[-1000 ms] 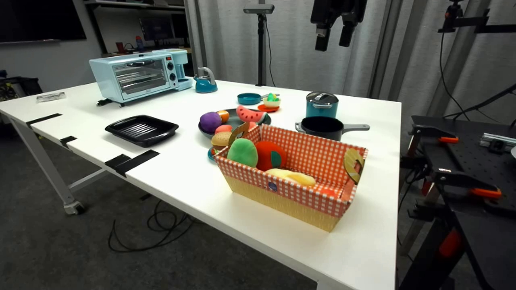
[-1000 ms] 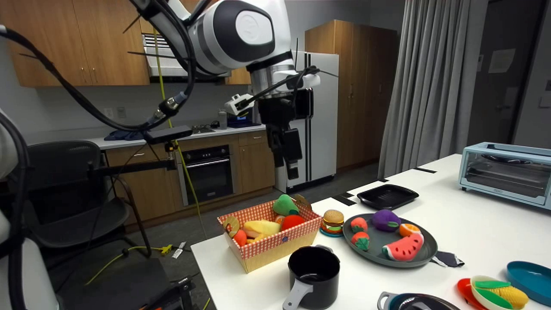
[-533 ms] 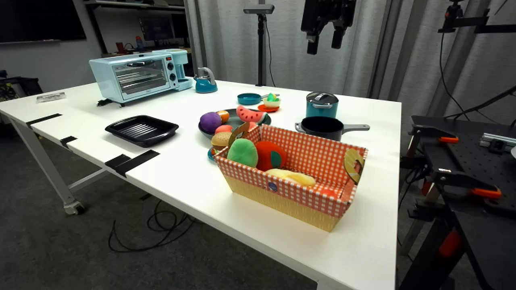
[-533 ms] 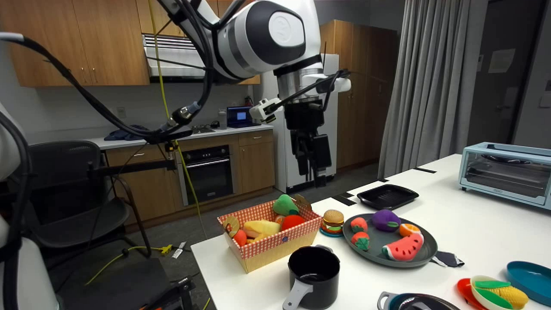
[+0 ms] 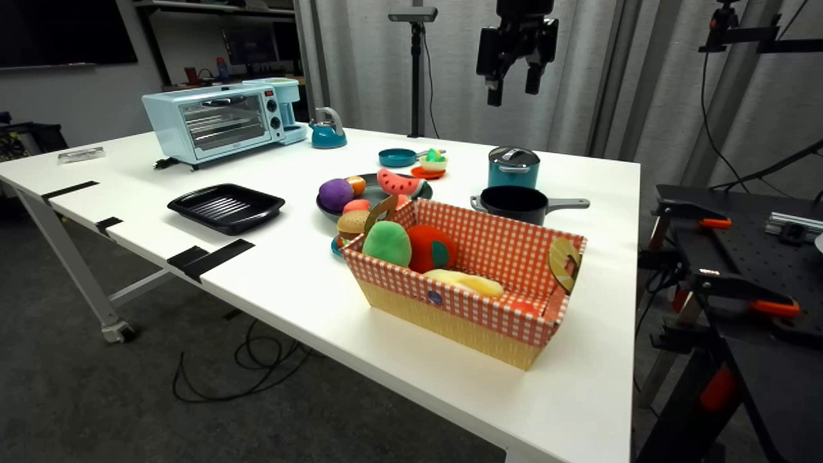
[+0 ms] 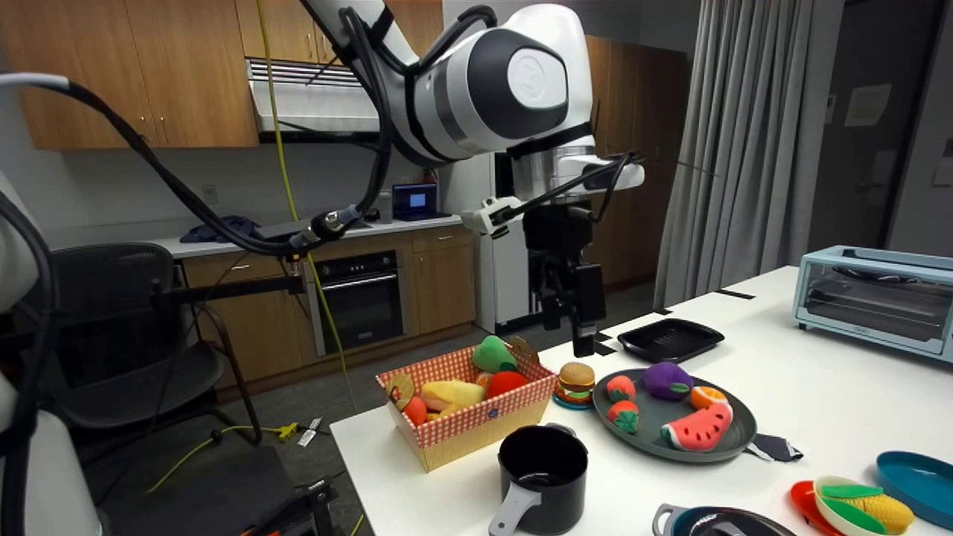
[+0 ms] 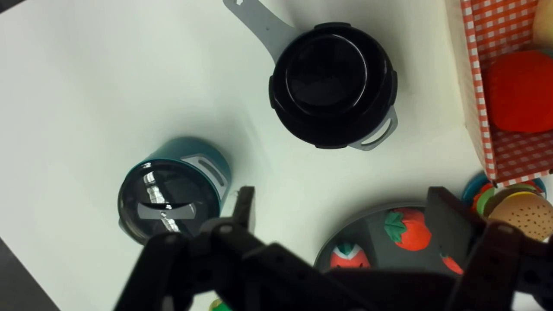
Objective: Remove the lid from the blue pot and place it on the black pot
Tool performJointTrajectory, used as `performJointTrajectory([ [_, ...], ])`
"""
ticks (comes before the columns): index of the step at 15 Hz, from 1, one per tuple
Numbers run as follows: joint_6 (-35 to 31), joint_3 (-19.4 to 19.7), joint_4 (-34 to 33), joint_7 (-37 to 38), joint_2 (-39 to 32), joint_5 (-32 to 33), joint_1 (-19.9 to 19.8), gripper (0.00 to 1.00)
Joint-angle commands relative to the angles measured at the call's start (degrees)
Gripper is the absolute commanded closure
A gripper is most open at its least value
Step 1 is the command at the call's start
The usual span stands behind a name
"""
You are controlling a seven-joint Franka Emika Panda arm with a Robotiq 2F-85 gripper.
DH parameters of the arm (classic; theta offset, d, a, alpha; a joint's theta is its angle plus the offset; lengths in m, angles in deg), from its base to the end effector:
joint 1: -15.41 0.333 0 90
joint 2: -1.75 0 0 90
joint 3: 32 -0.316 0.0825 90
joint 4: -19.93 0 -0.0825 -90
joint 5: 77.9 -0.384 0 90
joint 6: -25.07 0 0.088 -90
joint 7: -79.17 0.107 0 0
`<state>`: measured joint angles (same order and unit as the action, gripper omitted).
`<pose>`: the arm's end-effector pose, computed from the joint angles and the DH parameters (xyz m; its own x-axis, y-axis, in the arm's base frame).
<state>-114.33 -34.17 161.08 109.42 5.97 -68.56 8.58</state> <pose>0.4725 -0.0390 0.3269 0.8816 -0.4637 0.0882 -0.4702 -0.8789 0.0801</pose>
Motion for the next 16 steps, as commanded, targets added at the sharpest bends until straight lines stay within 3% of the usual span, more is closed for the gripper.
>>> performJointTrajectory([
  [1, -4.13, 1.59, -1.81, 2.01, -3.99, 2.90, 0.60, 0.00],
  [9, -15.80, 5.73, -4.86, 1.20, -13.11, 5.54, 2.44, 0.00],
  [16, -18.47, 11.50, -5.75, -2.73, -15.28, 4.18, 3.01, 0.00],
])
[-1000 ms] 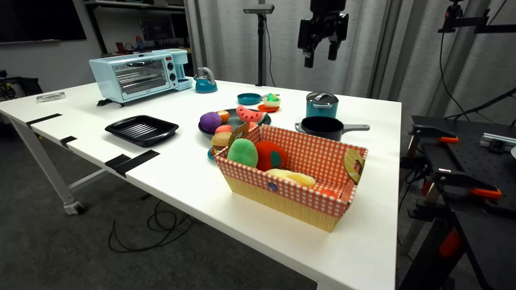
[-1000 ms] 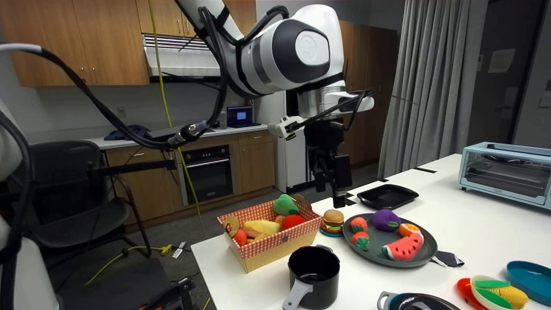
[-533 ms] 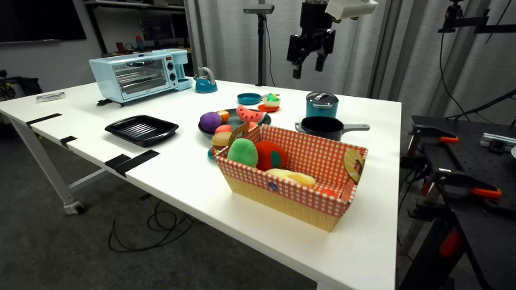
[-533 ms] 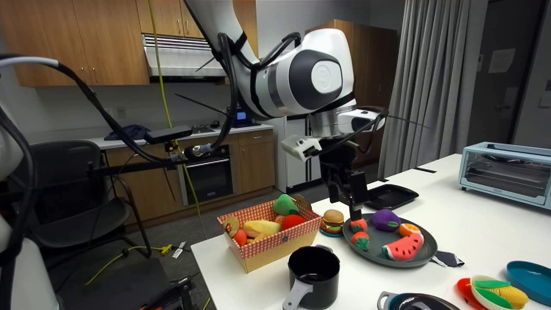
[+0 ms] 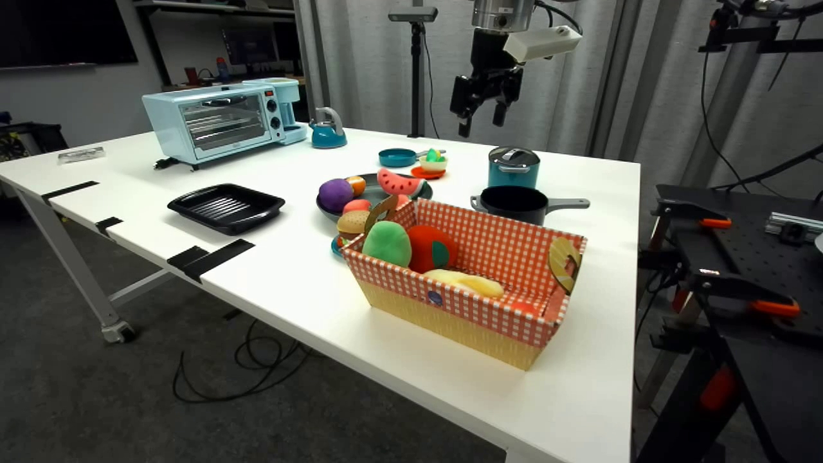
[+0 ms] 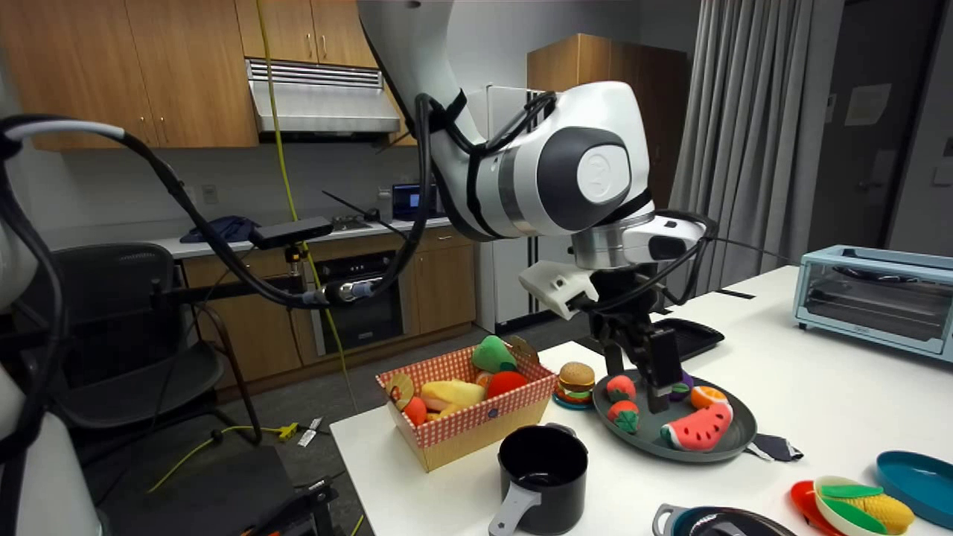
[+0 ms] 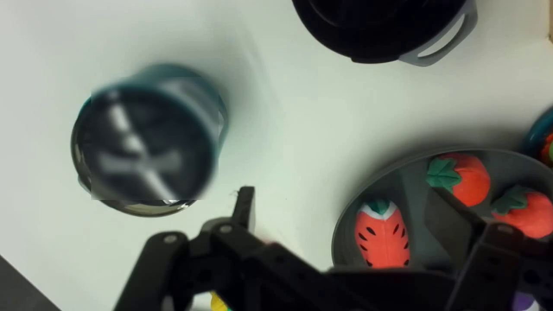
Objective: Remove the lid from the blue pot and place it on the black pot
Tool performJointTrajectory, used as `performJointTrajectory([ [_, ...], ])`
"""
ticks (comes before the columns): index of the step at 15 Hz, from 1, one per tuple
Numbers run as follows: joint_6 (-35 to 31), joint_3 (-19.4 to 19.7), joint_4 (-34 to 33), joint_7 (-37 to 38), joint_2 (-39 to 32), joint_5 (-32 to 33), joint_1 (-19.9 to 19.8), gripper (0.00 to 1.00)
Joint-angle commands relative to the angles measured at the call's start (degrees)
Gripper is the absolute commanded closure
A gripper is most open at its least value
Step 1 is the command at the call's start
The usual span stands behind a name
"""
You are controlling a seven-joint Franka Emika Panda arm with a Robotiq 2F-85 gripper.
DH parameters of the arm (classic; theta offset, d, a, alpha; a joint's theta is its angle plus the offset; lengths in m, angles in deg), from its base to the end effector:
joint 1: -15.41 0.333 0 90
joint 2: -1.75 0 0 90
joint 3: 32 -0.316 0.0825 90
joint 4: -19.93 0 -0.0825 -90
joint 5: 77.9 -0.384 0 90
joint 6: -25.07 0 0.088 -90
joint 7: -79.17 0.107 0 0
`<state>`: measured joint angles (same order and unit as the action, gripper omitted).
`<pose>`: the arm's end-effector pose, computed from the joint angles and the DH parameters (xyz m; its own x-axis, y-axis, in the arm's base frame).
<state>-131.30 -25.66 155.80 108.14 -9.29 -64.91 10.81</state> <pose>0.5159 -0.0916 0.2595 0.8661 -0.4584 0.1992 -0.4768 -0.8774 0.0537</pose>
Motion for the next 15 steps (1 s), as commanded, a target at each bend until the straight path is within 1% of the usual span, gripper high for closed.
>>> performJointTrajectory([
  [1, -1.53, 3.67, -0.27, -2.01, 0.42, 0.29, 0.55, 0.00],
  [7, -1.04, 7.34, 0.66, -3.58, 1.87, 0.65, -0.21, 0.00],
  [15, -0.87, 8.96, 2.18, -8.96, 1.81, 0.59, -1.30, 0.00],
])
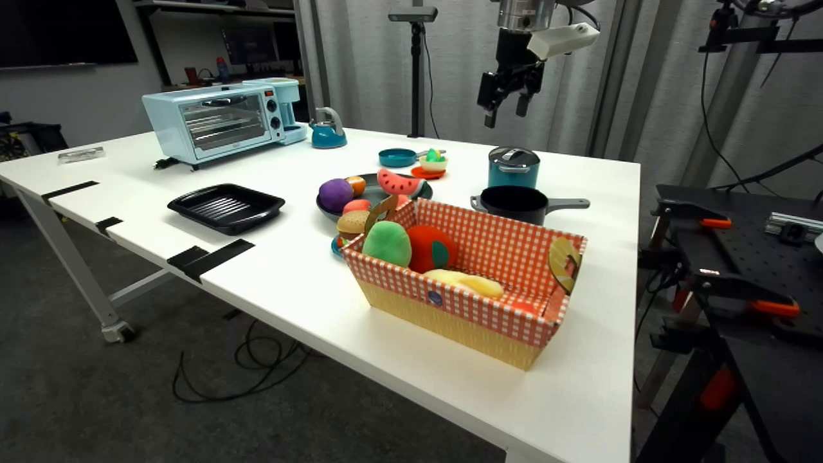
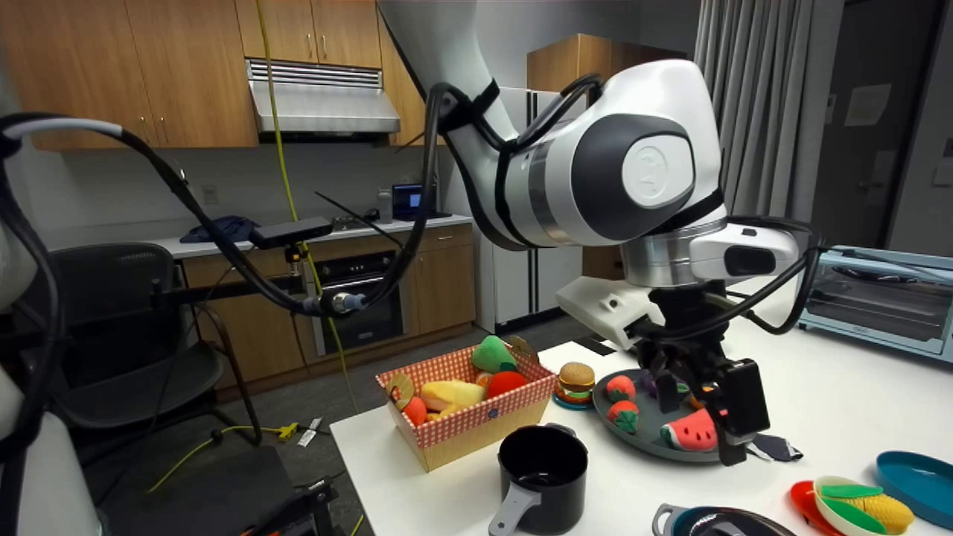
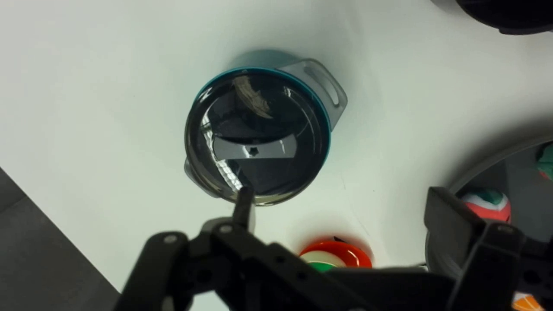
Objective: Remove the lid from the blue pot and place it on the black pot
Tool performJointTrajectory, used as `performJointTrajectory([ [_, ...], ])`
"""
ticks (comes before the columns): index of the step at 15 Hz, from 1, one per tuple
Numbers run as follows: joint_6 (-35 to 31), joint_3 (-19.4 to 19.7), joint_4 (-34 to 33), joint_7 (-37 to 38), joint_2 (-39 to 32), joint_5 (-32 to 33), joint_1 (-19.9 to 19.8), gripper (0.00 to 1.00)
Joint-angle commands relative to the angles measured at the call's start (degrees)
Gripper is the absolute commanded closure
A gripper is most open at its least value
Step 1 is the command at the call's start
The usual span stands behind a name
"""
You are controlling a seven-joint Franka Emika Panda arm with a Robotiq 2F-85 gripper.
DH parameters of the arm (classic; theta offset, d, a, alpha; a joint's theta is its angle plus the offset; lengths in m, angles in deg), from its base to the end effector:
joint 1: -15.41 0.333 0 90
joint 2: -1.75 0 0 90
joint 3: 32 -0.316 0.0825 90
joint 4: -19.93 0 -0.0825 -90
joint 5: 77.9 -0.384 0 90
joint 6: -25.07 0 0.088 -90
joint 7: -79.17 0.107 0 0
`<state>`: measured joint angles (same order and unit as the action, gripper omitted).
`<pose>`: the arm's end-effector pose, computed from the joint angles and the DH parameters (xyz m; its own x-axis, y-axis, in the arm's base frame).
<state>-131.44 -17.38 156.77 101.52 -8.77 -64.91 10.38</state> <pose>0.4911 -0.1676 0.2603 0.8540 -0.4823 0.1952 -0.5066 -0.8563 0.1004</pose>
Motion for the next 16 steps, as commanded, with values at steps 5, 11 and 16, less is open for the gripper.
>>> performJointTrajectory([
  [5, 1.72, -0.97, 1.13, -13.49, 1.20, -3.81, -3.78, 0.00],
  [11, 5.68, -3.37, 1.20, -30.08, 0.87, -9.77, -6.41, 0.00],
  [16, 6.96, -3.61, -0.91, -35.66, -0.29, -8.97, -6.72, 0.00],
])
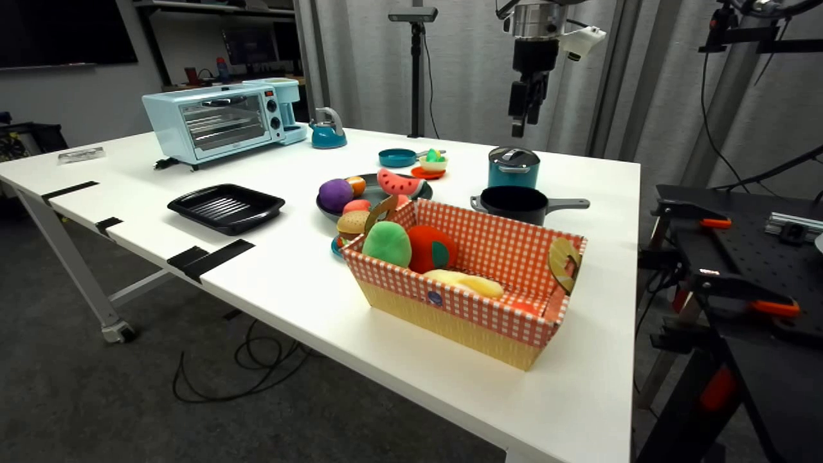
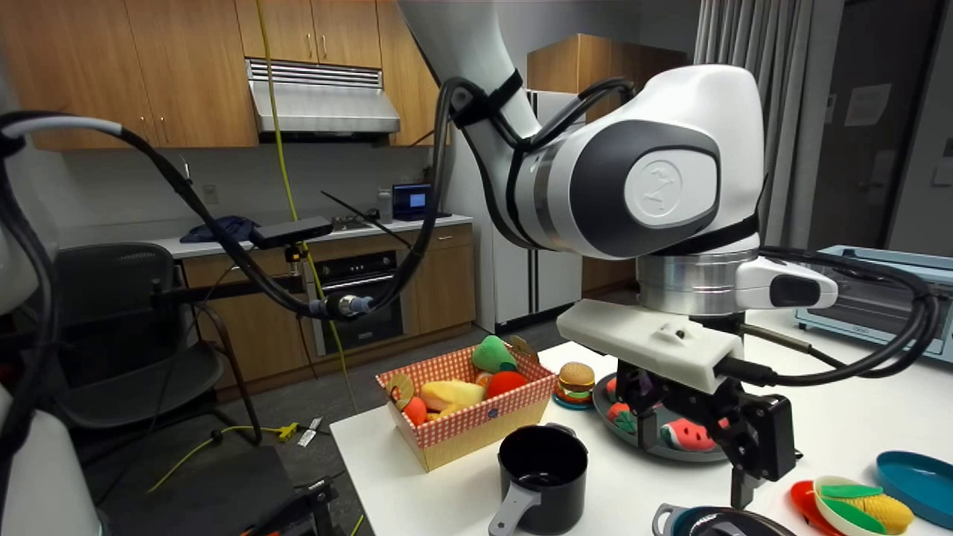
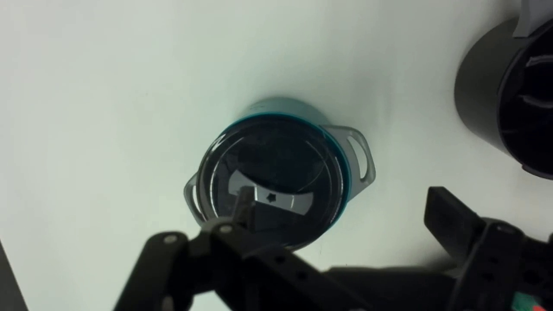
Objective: Remove the lid from the blue pot and place it on the black pot
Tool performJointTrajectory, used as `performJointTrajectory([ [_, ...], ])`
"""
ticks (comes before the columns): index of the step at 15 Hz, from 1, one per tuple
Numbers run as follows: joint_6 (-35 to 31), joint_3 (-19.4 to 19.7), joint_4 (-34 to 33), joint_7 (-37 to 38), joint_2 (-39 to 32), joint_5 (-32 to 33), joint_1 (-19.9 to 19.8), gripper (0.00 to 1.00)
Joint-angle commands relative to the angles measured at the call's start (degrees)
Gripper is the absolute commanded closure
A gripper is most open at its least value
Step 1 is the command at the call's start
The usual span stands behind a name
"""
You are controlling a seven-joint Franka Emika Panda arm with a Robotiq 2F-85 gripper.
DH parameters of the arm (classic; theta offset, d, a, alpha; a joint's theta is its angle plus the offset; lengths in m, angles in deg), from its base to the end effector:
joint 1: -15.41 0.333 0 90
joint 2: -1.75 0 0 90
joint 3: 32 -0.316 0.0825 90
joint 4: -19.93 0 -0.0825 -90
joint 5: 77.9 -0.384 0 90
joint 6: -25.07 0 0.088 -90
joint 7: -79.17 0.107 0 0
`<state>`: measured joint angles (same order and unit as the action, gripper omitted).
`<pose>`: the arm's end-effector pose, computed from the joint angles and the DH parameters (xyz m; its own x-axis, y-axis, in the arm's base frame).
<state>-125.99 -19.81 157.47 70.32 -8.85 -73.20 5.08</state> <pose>0.4672 -0.1932 0.2455 0.9863 -0.1608 0.0374 -0.1635 -0.9825 0.0890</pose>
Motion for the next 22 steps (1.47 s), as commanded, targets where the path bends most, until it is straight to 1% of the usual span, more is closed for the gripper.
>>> performJointTrajectory([
  [1, 1.58, -1.38, -1.97, -5.80, -0.44, -0.85, -1.52, 0.00],
  [7, 0.75, -4.04, -3.38, -15.51, -1.48, -2.53, -2.28, 0.00],
  [11, 2.00, -6.43, -5.33, -23.19, -2.50, -5.37, -3.37, 0.00],
  [13, 2.98, -7.03, -6.49, -26.37, -3.21, -6.07, -4.00, 0.00],
  [22, 8.01, -6.69, -11.83, -35.10, -5.88, -5.11, -6.18, 0.00],
])
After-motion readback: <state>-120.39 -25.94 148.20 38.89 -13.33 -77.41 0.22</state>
